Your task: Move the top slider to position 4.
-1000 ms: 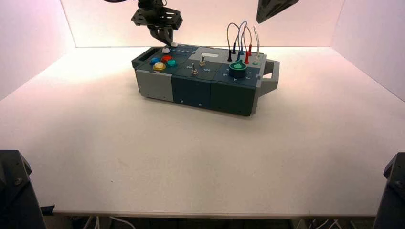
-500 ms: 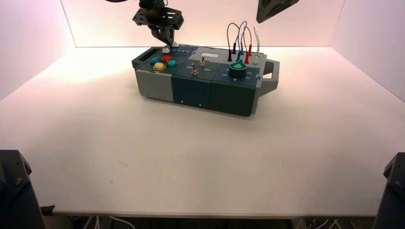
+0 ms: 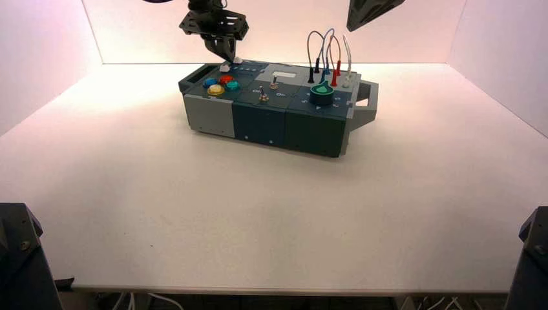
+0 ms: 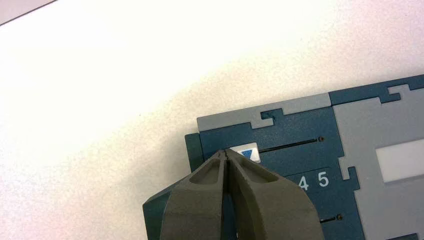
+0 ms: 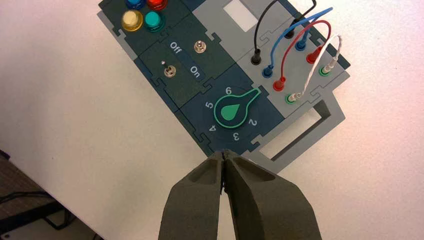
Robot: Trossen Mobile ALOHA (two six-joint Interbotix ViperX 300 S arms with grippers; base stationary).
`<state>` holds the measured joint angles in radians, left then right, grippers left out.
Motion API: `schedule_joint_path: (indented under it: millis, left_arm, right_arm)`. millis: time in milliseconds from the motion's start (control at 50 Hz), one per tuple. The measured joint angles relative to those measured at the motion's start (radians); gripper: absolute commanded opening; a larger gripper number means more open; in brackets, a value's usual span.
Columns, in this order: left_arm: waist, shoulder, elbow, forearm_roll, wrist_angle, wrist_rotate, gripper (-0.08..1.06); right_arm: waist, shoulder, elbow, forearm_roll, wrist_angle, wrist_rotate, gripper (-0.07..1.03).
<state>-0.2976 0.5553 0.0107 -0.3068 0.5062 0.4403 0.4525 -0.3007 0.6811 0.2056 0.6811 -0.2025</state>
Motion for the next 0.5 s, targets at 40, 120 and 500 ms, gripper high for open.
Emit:
schedule_joint_path:
  millis: [40,120,500]
  left_arm:
    - [0.000,-0.002,0.000,0.000,0.000,0.000,-0.03]
    - [0.002,-0.002,0.000,0.000,0.000,0.000,-0.03]
    - [-0.028,-0.003,-0.005,-0.002,0.012,0.000,-0.03]
  right_arm:
    - [0.000,-0.002,0.000,0.000,0.000,0.000,-0.02]
    - [0.000,0.000,0.000,0.000,0.000,0.000,-0.02]
    - [0.000,-0.002,0.002,0.000,0.000,0.000,-0.02]
